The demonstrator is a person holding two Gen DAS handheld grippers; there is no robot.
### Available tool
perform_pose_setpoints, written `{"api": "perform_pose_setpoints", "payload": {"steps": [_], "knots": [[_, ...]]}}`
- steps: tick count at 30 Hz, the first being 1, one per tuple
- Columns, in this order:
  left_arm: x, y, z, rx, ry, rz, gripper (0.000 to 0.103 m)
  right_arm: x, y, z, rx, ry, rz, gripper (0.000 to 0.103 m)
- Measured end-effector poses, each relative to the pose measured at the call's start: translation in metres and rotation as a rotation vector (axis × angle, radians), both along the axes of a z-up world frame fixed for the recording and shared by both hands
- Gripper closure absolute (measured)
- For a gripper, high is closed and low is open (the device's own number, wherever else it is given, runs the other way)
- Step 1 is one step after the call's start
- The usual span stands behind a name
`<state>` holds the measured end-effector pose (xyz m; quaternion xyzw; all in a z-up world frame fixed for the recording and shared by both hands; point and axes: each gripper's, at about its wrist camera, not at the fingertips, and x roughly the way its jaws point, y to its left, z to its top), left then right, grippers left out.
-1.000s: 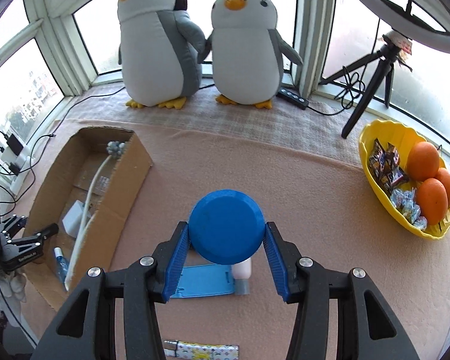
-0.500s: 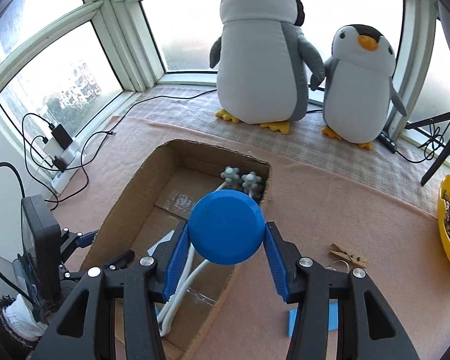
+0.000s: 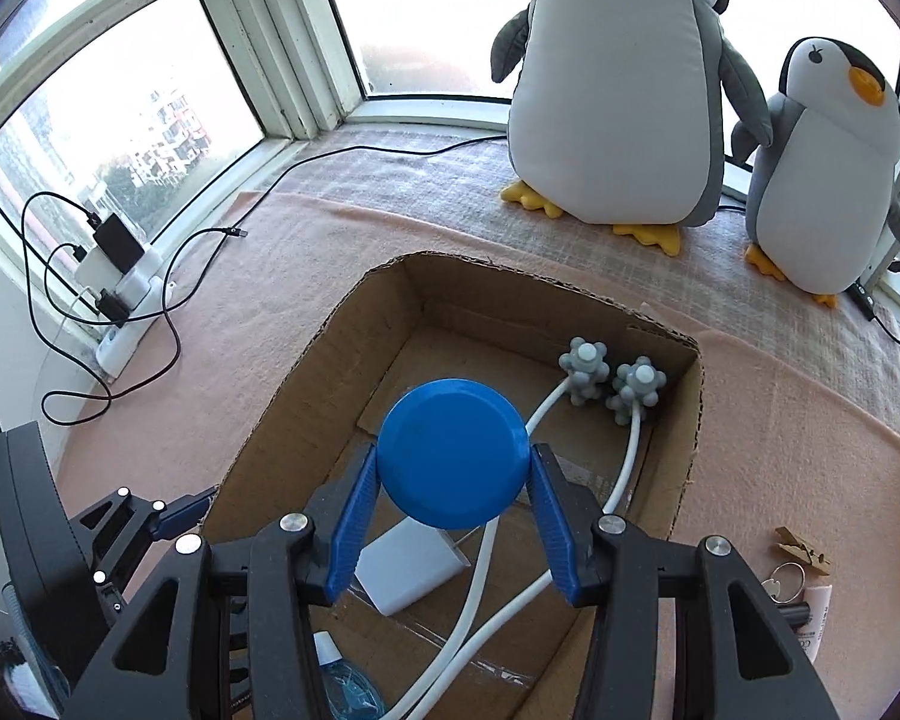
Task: Organize rigid objects
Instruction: 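Carry the blue lid into the box and open the right tool, then move the right tool to the white COCO tube and grasp it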
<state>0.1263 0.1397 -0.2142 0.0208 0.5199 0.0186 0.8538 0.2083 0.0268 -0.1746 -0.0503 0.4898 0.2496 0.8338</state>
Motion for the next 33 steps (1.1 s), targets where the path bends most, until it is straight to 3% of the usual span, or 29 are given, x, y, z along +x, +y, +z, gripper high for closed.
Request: {"api": "perform_pose_setpoints", "payload": {"steps": [10,14,18,33], "knots": [[0.0,0.0,0.0,0.002,0.0,0.0,0.042,0.003,0.002,-0.008,-0.015,0.018,-0.001,0.056],[0.0,0.0,0.0,0.001,0.0,0.001,0.042,0.002,0.003,-0.006,-0.021,0.013,0.0,0.049],[0.0,0.001,0.0,0.001,0.0,0.001,0.042,0.001,0.002,-0.004,-0.018,0.005,-0.007,0.049],[-0.001,0.001,0.001,0.002,0.002,-0.003,0.042,-0.022,-0.046,0.03,0.047,-0.013,-0.073,0.049]]}}
